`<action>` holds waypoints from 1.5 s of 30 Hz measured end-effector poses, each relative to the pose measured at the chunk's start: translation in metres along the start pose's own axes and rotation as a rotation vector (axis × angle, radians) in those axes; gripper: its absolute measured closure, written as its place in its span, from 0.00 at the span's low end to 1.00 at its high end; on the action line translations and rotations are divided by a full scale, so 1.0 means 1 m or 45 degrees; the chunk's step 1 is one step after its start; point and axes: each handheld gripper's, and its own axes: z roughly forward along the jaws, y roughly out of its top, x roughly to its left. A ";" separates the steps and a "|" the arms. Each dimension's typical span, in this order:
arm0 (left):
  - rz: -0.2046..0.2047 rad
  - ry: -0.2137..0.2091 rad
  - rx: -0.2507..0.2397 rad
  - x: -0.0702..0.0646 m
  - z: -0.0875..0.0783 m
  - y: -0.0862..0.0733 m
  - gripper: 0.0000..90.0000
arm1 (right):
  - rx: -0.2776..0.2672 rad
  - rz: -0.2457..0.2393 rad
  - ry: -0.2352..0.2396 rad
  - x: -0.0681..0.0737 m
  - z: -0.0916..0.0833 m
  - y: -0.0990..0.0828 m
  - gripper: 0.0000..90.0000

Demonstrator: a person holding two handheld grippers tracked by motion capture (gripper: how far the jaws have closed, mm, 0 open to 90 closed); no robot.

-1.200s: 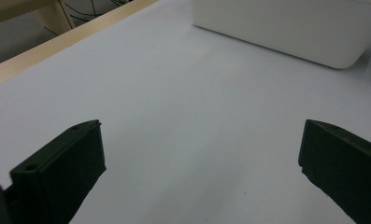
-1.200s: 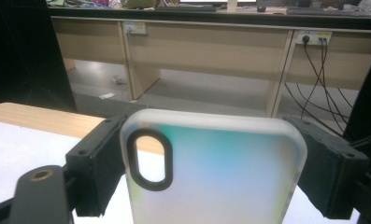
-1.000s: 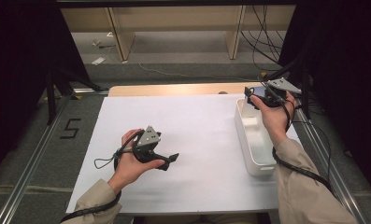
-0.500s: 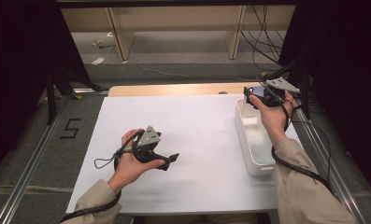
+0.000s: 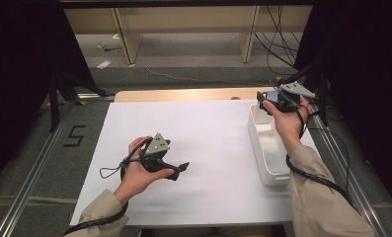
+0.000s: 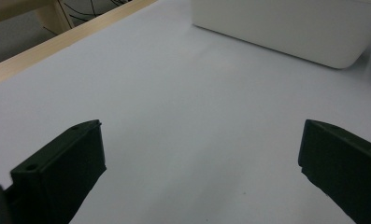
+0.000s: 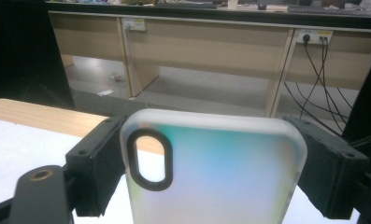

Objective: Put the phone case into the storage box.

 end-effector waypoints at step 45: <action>-0.001 -0.004 0.003 0.000 0.001 -0.001 0.00 | 0.029 0.004 -0.019 -0.005 0.014 -0.004 0.21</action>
